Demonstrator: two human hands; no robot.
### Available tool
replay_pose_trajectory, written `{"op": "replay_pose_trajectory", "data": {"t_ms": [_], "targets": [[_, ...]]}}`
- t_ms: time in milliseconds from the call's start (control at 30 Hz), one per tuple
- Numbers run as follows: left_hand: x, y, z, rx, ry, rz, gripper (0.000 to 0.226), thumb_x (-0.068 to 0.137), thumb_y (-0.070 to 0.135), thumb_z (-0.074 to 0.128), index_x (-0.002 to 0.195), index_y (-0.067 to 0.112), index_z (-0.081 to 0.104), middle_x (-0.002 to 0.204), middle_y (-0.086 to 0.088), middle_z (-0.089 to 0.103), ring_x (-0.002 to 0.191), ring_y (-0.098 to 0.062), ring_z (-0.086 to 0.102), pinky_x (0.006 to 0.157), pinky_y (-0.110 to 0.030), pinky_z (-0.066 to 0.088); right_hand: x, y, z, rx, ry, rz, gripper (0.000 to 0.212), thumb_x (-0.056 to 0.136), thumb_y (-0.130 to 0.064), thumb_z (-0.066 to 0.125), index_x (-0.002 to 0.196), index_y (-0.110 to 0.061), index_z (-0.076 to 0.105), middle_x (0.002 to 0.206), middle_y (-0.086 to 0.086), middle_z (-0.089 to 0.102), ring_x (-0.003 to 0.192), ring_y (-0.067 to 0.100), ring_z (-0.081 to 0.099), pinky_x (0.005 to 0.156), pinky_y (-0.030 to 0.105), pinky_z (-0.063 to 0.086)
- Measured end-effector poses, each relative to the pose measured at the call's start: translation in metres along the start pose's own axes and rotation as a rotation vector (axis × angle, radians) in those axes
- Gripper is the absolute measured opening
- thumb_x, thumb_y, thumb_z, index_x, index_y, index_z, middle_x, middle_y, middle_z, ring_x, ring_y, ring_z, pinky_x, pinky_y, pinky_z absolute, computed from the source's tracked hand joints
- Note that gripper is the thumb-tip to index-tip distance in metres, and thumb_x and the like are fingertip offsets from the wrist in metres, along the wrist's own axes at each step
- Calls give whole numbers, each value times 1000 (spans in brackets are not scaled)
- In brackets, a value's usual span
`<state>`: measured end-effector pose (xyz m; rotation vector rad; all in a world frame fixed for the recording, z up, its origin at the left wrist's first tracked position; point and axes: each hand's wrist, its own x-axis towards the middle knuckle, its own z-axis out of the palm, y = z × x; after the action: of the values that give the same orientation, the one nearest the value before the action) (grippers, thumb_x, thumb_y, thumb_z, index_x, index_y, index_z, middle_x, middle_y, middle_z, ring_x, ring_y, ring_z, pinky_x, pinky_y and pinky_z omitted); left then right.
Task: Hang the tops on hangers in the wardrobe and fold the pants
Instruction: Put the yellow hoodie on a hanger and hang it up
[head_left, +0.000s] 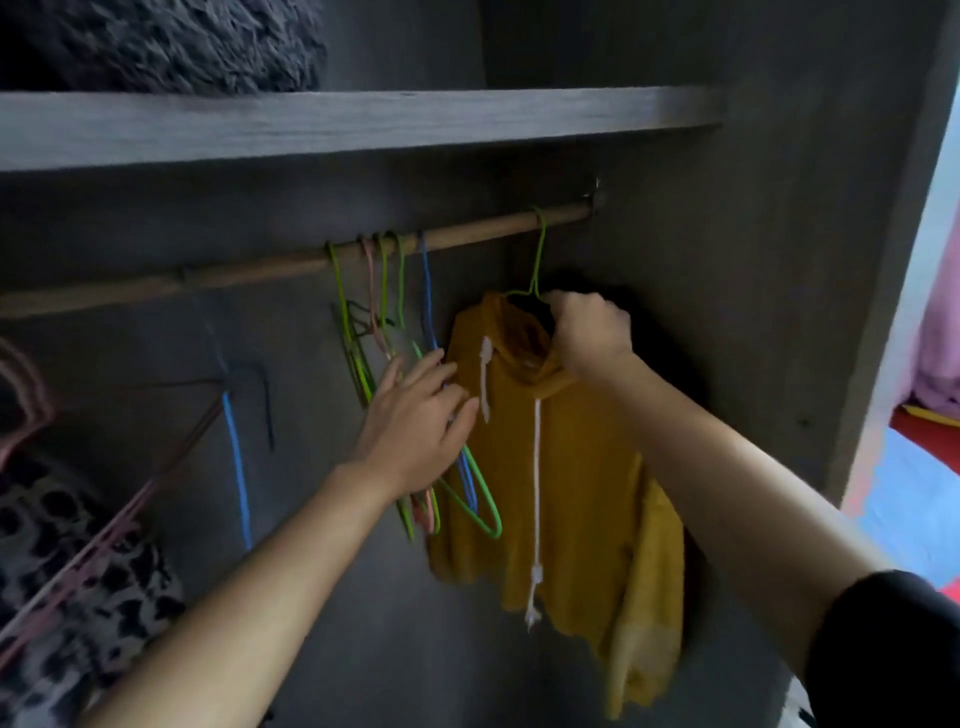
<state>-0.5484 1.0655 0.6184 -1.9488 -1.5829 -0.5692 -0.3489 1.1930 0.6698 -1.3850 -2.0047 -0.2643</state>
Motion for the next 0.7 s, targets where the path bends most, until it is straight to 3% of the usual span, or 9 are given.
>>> {"op": "replay_pose_trajectory", "data": {"t_ms": [133, 400, 567, 700], "targets": [[-1, -3, 2, 7, 31, 27, 53, 100, 46, 27, 102, 22, 74, 137, -4, 59, 139, -23, 41, 116, -49, 22, 4, 3, 17, 17, 17, 3, 53, 91, -7, 46, 139, -30, 51, 101, 12, 68, 90, 36, 66, 61, 34, 38], [4, -1, 10, 69, 126, 45, 47, 99, 41, 36, 91, 18, 75, 119, -5, 69, 130, -25, 51, 111, -48, 26, 24, -11, 4, -97, 8, 6, 27, 90, -7, 55, 111, -20, 65, 95, 12, 68, 86, 37, 67, 59, 34, 42], [7, 3, 15, 55, 171, 39, 44, 99, 37, 39, 87, 15, 76, 112, -5, 71, 126, -27, 54, 110, -50, 30, 5, 11, 23, -99, -2, -44, 52, 93, -15, 55, 143, -25, 47, 108, 15, 68, 90, 38, 66, 61, 34, 40], [4, 5, 18, 49, 168, 26, 47, 100, 37, 38, 88, 13, 77, 111, -5, 71, 126, -27, 54, 110, -53, 31, 3, 23, 31, -74, -3, -68, 63, 96, -12, 48, 154, -31, 31, 119, 15, 65, 93, 38, 66, 61, 35, 39]]}}
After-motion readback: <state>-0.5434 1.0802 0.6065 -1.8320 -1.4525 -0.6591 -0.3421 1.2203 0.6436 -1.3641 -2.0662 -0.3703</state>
